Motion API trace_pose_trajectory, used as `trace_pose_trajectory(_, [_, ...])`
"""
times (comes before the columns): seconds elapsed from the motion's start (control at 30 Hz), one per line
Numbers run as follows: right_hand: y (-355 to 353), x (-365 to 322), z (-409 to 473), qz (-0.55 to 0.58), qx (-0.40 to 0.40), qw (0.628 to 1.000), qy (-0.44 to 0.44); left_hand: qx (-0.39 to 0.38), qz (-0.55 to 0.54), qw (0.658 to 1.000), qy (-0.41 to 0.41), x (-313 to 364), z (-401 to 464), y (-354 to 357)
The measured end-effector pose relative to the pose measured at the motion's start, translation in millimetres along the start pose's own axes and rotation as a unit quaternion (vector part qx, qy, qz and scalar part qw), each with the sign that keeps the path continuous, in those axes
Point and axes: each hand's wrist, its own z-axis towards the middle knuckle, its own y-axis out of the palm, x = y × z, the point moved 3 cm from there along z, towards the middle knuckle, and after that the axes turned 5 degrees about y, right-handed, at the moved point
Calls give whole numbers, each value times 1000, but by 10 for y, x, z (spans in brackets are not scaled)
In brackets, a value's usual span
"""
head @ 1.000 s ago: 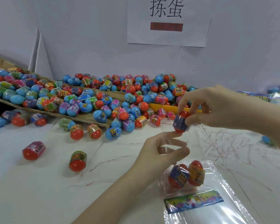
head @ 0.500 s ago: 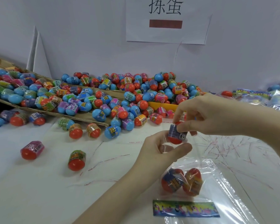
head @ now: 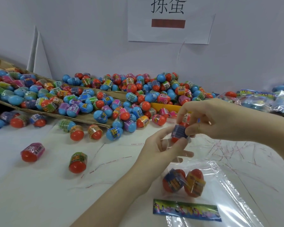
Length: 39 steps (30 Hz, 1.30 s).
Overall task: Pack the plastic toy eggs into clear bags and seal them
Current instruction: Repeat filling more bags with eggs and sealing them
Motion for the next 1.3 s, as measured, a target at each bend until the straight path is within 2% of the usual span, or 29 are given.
trace_pose_trajectory(0.2, [36, 79, -79, 176, 12, 984, 18, -1, -36, 999, -15, -15, 19, 16])
trace_pose_trajectory(0.27, [38, 100, -85, 199, 20, 980, 16, 4, -45, 999, -25, -21, 32, 13])
trace_pose_trajectory(0.53, [-3, 126, -135, 152, 11, 988, 16, 59, -42, 994, -82, -42, 46, -81])
trace_pose_trajectory(0.77, [-62, 30, -133, 59, 38, 997, -12, 98, -16, 993, -62, -17, 31, -73])
trace_pose_trajectory(0.9, [-39, -34, -100, 40, 15, 998, -40, 90, -21, 993, -78, -2, 20, -36])
trace_pose_trajectory(1.3, [-24, -69, 54, 118, -114, 985, -50, 91, -35, 994, -46, 9, 25, -21])
